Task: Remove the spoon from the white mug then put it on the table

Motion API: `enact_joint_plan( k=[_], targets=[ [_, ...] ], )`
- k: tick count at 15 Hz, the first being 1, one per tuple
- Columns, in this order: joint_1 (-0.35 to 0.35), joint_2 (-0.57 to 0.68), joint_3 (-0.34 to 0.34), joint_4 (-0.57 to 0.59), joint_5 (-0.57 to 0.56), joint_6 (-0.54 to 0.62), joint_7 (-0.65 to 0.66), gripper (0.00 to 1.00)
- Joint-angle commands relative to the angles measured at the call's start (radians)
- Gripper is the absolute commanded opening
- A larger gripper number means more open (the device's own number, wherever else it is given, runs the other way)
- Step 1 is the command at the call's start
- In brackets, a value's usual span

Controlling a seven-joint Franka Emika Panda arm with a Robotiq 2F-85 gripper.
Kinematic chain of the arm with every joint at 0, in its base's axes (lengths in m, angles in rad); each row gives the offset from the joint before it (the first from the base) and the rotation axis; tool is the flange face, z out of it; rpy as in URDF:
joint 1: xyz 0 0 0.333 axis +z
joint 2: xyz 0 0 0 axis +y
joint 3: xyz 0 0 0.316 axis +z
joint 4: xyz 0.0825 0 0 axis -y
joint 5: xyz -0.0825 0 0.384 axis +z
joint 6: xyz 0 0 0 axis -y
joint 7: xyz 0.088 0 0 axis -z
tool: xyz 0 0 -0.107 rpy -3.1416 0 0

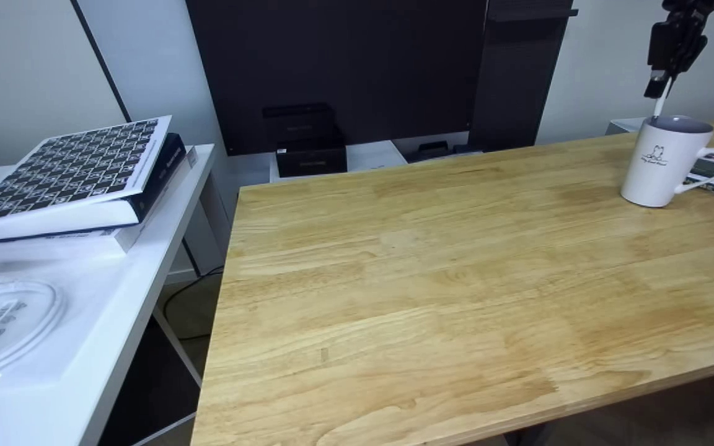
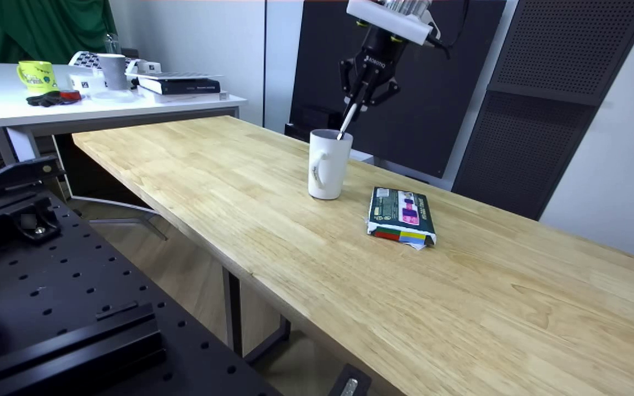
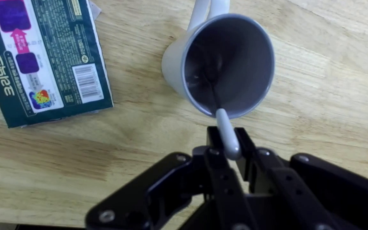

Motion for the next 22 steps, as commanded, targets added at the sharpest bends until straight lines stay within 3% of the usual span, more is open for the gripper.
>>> enact_joint_plan(
  k=[1, 13, 17, 22],
  targets=[
    [0.024, -0.010, -0.001, 0.069, -0.039, -0.058, 0.080, 0.04],
    [0.075, -0.033, 0.004, 0.318, -0.072, -0.329, 0.186, 0.04],
    [0.085, -0.063, 0.015, 0.343, -0.061, -0.376, 0.161, 0.04],
    [0.078, -0.076, 0.056, 0.288, 0.016, -0.343, 0.099, 0.04]
  ],
)
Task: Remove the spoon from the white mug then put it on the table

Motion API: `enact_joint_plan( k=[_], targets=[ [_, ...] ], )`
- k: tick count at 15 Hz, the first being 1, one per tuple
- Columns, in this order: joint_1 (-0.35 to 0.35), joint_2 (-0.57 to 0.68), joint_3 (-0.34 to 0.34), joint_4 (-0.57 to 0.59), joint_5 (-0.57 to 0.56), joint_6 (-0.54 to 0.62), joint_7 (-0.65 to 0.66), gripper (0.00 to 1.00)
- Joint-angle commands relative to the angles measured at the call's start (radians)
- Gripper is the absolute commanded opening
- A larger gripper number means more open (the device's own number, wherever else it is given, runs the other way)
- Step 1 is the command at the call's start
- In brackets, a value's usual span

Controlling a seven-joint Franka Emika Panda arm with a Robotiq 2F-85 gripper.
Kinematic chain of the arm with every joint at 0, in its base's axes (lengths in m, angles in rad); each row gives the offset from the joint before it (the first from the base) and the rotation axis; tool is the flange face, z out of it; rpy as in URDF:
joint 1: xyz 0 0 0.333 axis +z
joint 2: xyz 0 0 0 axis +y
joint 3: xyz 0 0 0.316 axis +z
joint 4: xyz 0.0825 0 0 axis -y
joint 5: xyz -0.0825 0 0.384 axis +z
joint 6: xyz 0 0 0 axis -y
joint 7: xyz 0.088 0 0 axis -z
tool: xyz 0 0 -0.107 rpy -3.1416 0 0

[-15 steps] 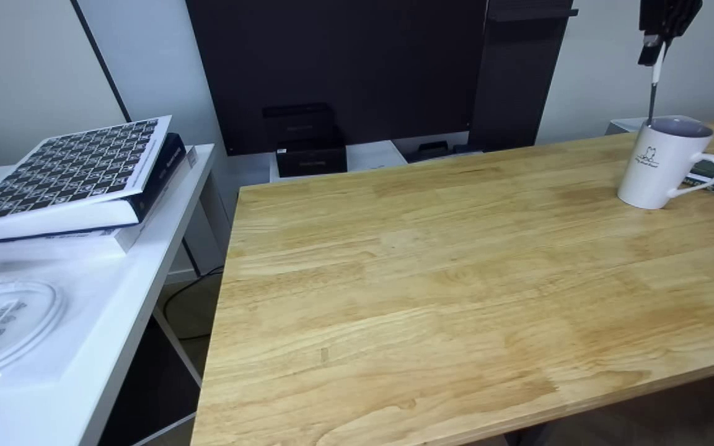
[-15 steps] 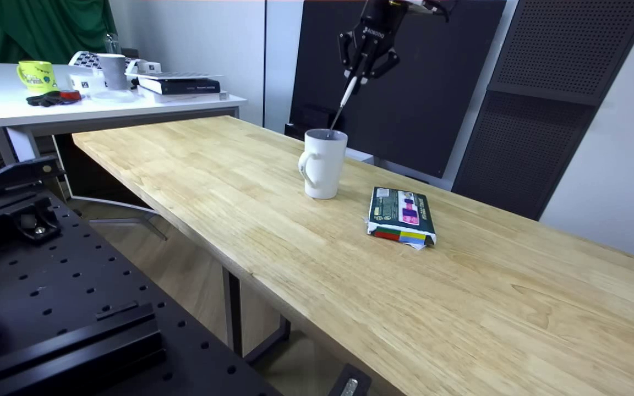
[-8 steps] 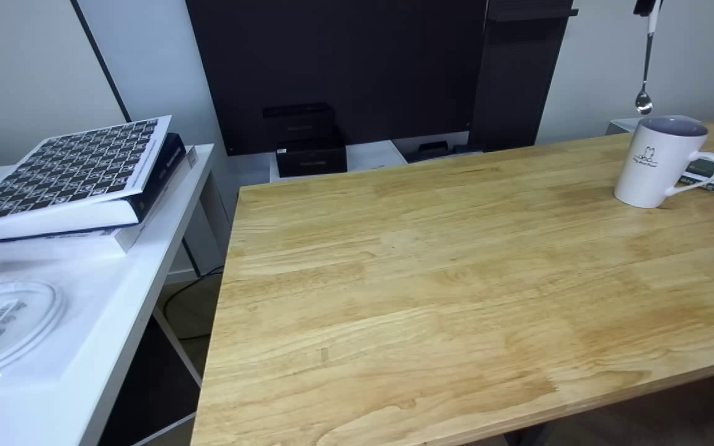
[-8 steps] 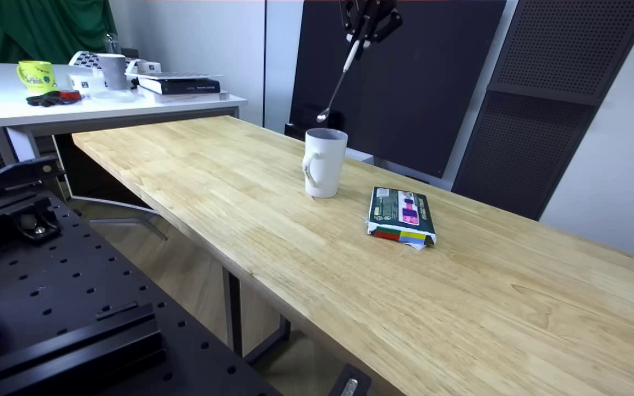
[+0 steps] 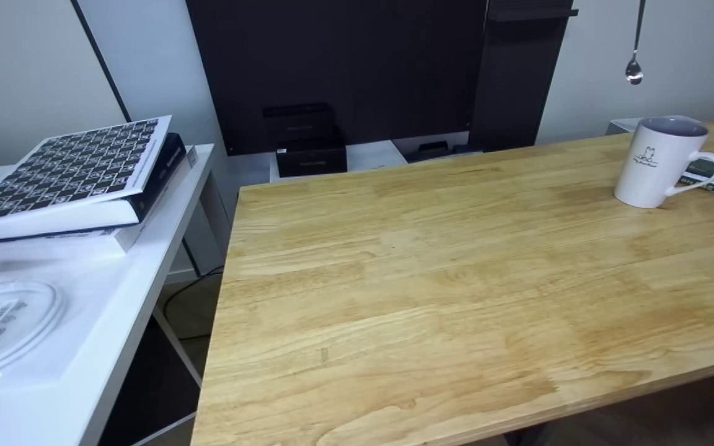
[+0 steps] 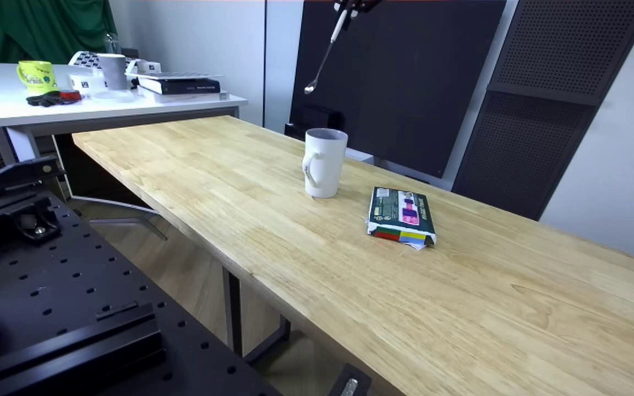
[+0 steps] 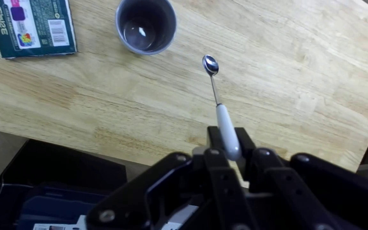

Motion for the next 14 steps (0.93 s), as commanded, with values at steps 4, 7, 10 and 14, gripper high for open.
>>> enact_joint_plan(
  k=[4, 7, 10, 14],
  targets=[
    [-0.006, 0.012, 0.047, -0.091, 0.118, 0.037, -0.072, 0.04],
    [-0.002, 0.040, 0.060, -0.143, 0.144, 0.064, -0.093, 0.04],
    [0.000, 0.081, 0.073, -0.185, 0.167, 0.086, -0.098, 0.04],
    [0.001, 0.134, 0.086, -0.221, 0.180, 0.106, -0.101, 0.04]
  ],
)
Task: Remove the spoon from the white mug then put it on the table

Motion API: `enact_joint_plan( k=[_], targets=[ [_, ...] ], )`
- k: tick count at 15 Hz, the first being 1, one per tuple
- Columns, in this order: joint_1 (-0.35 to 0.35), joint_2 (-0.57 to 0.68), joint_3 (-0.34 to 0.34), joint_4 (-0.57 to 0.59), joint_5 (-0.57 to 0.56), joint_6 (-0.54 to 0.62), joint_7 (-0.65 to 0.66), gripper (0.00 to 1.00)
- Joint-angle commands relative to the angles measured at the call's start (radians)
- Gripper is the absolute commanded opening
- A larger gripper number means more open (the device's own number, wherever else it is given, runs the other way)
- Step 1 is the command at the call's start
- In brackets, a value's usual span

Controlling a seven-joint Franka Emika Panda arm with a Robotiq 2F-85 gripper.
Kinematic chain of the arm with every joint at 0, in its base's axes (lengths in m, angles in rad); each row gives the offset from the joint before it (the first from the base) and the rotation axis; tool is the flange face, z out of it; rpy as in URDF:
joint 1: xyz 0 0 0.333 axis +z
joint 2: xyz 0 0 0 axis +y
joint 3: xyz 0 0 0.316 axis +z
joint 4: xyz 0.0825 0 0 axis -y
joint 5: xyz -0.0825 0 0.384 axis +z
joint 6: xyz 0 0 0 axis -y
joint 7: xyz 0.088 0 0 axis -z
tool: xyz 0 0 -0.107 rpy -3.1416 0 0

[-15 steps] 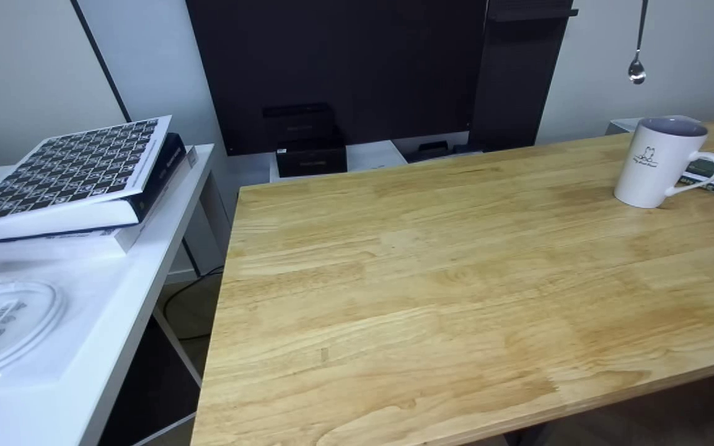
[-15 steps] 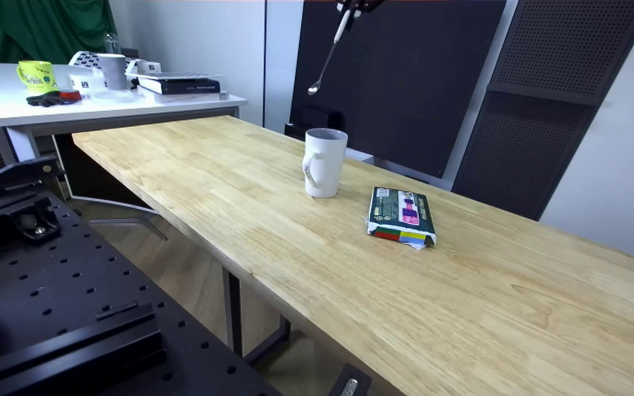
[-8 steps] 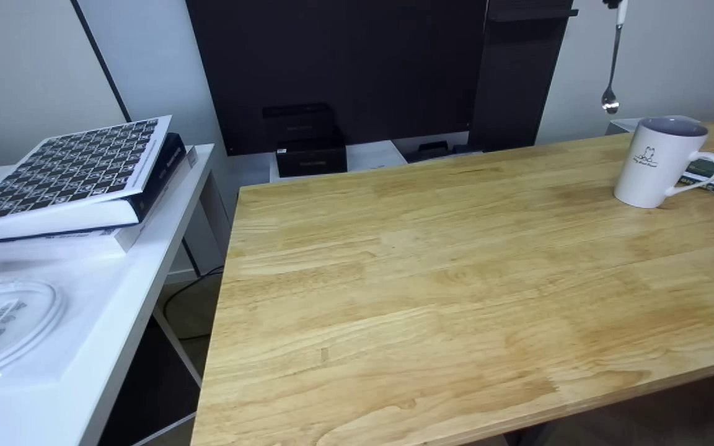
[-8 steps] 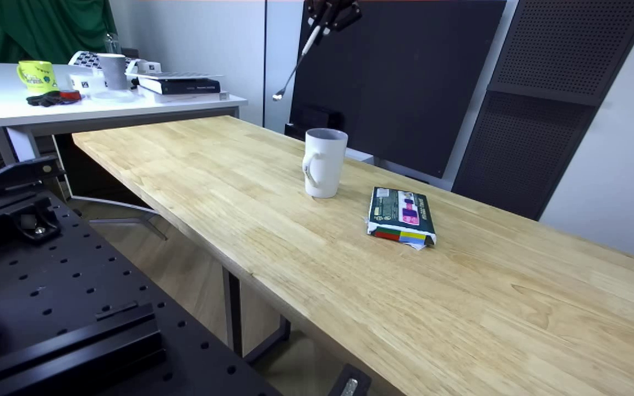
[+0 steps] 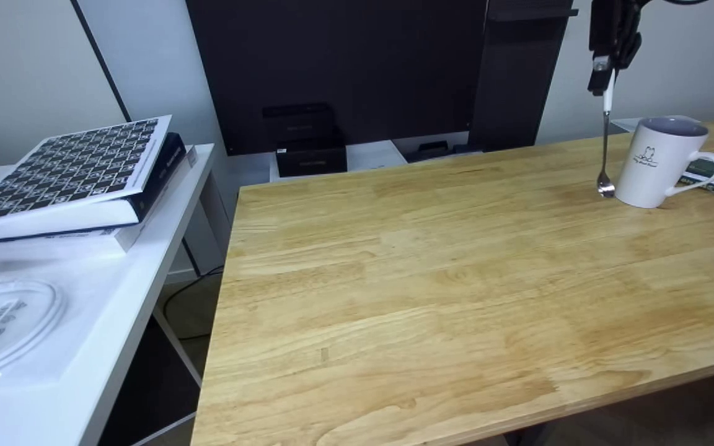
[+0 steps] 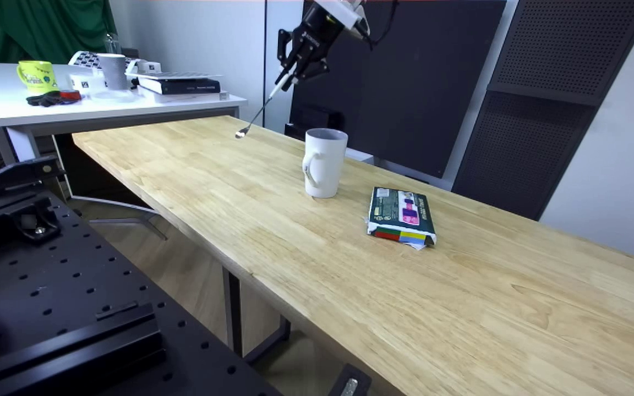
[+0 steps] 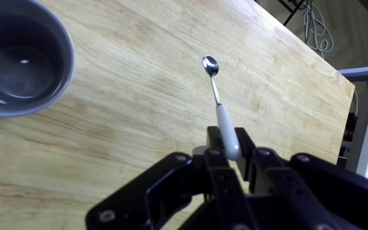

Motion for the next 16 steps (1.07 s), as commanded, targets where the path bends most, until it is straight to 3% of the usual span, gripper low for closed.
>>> enact_joint_plan(
  k=[1, 16],
  targets=[
    [-0.004, 0.031, 0.014, -0.028, 0.024, 0.020, -0.002, 0.04],
    [0.045, 0.141, 0.029, -0.086, -0.049, 0.153, -0.053, 0.04]
  ],
)
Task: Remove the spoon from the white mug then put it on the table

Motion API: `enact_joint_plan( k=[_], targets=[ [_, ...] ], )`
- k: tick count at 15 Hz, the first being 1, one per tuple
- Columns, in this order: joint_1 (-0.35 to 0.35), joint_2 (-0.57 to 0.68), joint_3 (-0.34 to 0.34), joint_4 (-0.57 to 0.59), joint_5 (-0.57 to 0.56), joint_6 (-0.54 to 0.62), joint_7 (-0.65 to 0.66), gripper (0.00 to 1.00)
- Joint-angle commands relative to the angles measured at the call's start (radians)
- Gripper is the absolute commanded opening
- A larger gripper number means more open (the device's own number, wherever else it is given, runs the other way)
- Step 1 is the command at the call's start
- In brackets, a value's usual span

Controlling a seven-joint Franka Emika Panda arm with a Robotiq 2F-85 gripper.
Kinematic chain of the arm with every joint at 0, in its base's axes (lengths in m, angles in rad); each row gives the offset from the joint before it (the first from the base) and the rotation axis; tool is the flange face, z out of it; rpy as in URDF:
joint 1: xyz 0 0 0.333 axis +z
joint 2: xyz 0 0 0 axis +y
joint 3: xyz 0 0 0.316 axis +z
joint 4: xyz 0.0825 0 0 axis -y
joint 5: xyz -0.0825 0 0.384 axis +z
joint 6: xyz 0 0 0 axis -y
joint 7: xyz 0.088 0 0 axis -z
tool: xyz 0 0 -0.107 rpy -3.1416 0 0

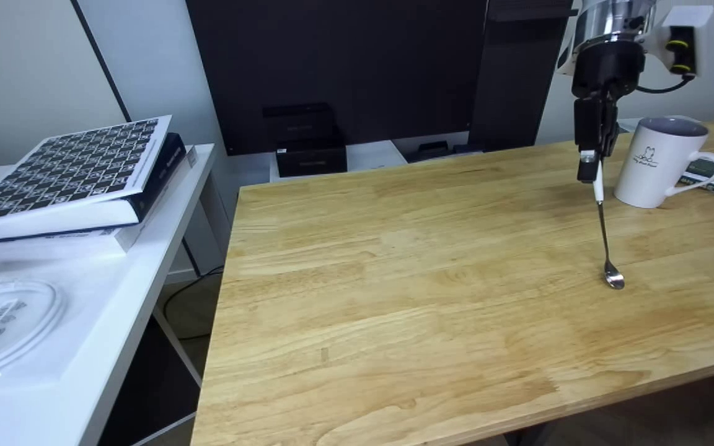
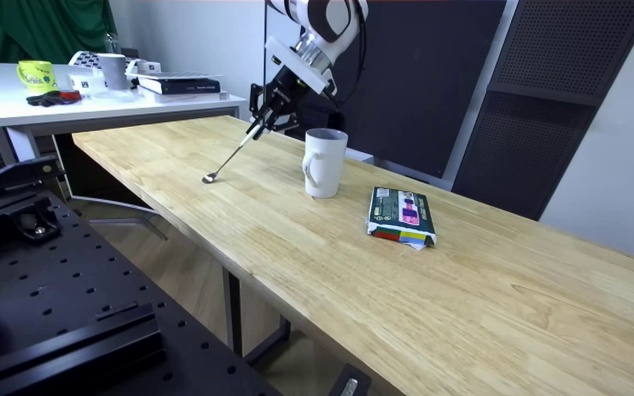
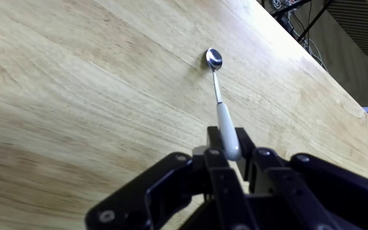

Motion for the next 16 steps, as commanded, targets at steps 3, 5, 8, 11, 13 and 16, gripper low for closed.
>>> enact_joint_plan(
  k=[3, 5, 8, 11, 13, 16],
  targets=[
    [0.028, -0.010, -0.009, -0.046, -0.079, 0.154, 0.030, 0.04],
    [0.043, -0.017, -0.019, -0.077, -0.115, 0.268, 0.053, 0.04],
    [0.054, -0.017, -0.026, -0.115, -0.163, 0.415, 0.099, 0.04],
    [0.063, -0.019, -0.034, -0.145, -0.201, 0.504, 0.151, 0.04],
    [0.068, -0.020, -0.040, -0.158, -0.225, 0.538, 0.181, 0.04],
    [0.076, -0.022, -0.050, -0.172, -0.252, 0.565, 0.220, 0.29]
  ],
)
